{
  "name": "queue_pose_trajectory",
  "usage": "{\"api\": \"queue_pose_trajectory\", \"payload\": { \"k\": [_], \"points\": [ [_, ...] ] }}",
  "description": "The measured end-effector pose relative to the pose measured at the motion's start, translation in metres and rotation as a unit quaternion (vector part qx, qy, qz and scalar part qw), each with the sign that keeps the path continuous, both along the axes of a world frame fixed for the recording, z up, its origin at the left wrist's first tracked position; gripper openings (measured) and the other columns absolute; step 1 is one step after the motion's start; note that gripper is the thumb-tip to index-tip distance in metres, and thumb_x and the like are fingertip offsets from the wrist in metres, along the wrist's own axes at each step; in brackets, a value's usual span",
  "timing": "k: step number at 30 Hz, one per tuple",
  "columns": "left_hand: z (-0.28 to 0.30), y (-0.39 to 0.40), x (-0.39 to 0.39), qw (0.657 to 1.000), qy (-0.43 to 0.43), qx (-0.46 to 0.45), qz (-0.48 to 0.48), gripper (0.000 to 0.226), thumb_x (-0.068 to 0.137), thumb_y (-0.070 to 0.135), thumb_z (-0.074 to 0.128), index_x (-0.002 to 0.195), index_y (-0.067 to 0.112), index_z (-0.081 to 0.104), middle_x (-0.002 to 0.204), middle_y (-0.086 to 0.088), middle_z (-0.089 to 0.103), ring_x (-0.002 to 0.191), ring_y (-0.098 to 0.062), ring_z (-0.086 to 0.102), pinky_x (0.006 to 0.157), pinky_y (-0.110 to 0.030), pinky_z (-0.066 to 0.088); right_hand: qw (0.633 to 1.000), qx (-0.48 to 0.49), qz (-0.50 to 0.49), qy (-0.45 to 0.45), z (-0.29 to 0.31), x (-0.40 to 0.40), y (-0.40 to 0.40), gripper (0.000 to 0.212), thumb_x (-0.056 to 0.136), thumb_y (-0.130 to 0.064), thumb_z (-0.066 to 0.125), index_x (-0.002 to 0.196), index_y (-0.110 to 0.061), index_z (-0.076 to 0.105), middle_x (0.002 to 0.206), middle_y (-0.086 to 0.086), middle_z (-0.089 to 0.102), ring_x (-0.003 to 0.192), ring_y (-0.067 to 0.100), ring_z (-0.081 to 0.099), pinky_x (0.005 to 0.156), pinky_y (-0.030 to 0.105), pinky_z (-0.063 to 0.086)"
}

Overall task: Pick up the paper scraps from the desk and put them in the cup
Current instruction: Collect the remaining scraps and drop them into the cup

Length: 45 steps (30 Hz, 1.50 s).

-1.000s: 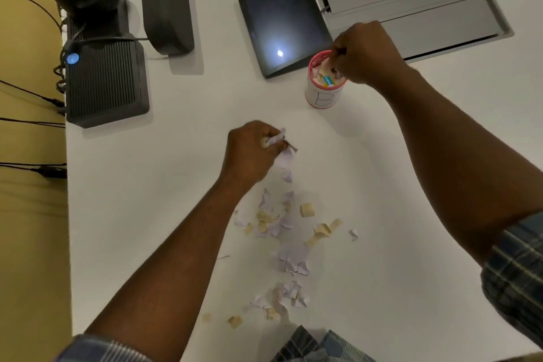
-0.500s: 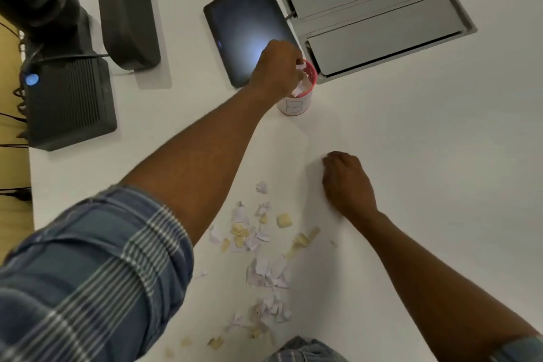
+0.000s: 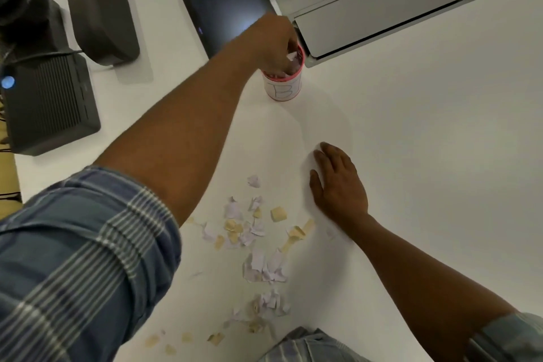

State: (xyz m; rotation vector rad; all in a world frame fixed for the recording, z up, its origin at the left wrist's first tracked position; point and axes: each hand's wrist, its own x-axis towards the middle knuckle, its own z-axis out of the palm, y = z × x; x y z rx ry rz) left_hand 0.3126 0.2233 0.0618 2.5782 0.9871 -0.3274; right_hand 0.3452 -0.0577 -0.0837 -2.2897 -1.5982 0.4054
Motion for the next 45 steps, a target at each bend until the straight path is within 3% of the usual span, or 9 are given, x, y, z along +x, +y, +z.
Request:
{"api": "queue_pose_trajectory", "payload": {
  "k": [5,13,19,22,26,30,32,39,45],
  "points": [
    [0.007,-0.001,-0.008,0.997,-0.051,0.054,0.026,0.026,0.081,0.017,0.07,0.106,0.011,0.07,0.106,-0.012,0.069,0.093,-0.025,0.065,0.085,-0.036,0.054,1.0,-0.003,0.002,-0.008,-0.002,-0.002,0.001,0.045,0.096,-0.031,0.044,0.136,-0.009,0.045,0.147,0.008,0.041,0.135,0.023,0.035,0.112,0.033,0.03],
    [-0.017,-0.009,0.006,0.991,0.07,0.086,-0.069,0.026,0.086,0.009,0.061,0.109,-0.002,0.064,0.102,-0.021,0.067,0.094,-0.034,0.064,0.072,-0.033,0.046,1.0,-0.003,-0.001,-0.028,-0.003,-0.002,0.001,0.045,0.097,-0.032,0.042,0.137,-0.01,0.044,0.147,0.008,0.041,0.136,0.022,0.032,0.112,0.029,0.022],
    [-0.023,-0.005,0.012,0.992,0.093,0.058,-0.061,0.027,0.087,0.004,0.056,0.113,-0.003,0.061,0.108,-0.022,0.065,0.092,-0.032,0.061,0.078,-0.036,0.049,0.999,-0.006,0.002,-0.033,-0.006,-0.002,0.001,0.045,0.097,-0.032,0.044,0.137,-0.011,0.044,0.147,0.008,0.041,0.136,0.021,0.031,0.112,0.03,0.022],
    [-0.009,-0.004,0.006,0.997,0.044,0.042,-0.043,0.03,0.084,0.007,0.062,0.113,0.007,0.066,0.112,-0.015,0.067,0.1,-0.031,0.064,0.083,-0.036,0.052,1.0,-0.005,0.004,-0.029,-0.006,-0.001,0.0,0.045,0.097,-0.033,0.042,0.137,-0.011,0.043,0.147,0.007,0.041,0.136,0.021,0.031,0.112,0.031,0.025],
    [0.016,-0.021,-0.028,0.994,-0.092,0.044,0.03,0.027,0.084,0.008,0.064,0.109,0.015,0.07,0.111,-0.012,0.069,0.102,-0.026,0.062,0.088,-0.034,0.052,1.0,-0.015,0.007,-0.019,-0.004,-0.002,0.0,0.046,0.098,-0.035,0.04,0.138,-0.013,0.041,0.149,0.006,0.038,0.137,0.021,0.029,0.112,0.031,0.025],
    [0.012,-0.072,-0.1,0.946,-0.282,0.077,0.143,0.023,0.089,0.019,0.057,0.106,0.011,0.07,0.105,-0.009,0.072,0.094,-0.024,0.066,0.085,-0.032,0.051,0.999,-0.026,0.005,0.022,0.002,0.0,-0.001,0.048,0.098,-0.037,0.04,0.141,-0.015,0.038,0.153,0.002,0.033,0.14,0.017,0.023,0.114,0.03,0.021],
    [-0.004,-0.11,-0.144,0.917,-0.328,0.086,0.209,0.024,0.09,0.021,0.058,0.107,0.008,0.069,0.108,-0.01,0.071,0.099,-0.023,0.067,0.09,-0.032,0.051,0.998,-0.043,0.009,0.053,0.006,0.002,-0.003,0.052,0.099,-0.041,0.037,0.145,-0.019,0.034,0.156,-0.003,0.027,0.144,0.014,0.019,0.116,0.03,0.018],
    [-0.066,-0.255,-0.283,0.928,-0.169,0.056,0.327,0.045,0.093,0.036,0.052,0.129,0.009,0.055,0.138,-0.008,0.053,0.13,-0.022,0.047,0.108,-0.032,0.038,0.992,-0.079,0.094,0.012,0.02,-0.025,-0.05,0.065,0.096,-0.059,0.027,0.151,-0.023,0.021,0.159,-0.004,0.017,0.145,0.015,0.016,0.116,0.03,0.015],
    [-0.077,-0.351,-0.337,0.907,-0.089,0.04,0.41,0.061,0.094,0.05,0.034,0.144,0.015,0.034,0.153,-0.001,0.03,0.143,-0.015,0.023,0.115,-0.025,0.02,0.987,-0.127,0.099,0.019,0.022,-0.049,-0.094,0.076,0.092,-0.062,0.027,0.153,-0.022,0.005,0.161,-0.004,0.001,0.148,0.015,0.007,0.12,0.035,0.012]
  ]
}}
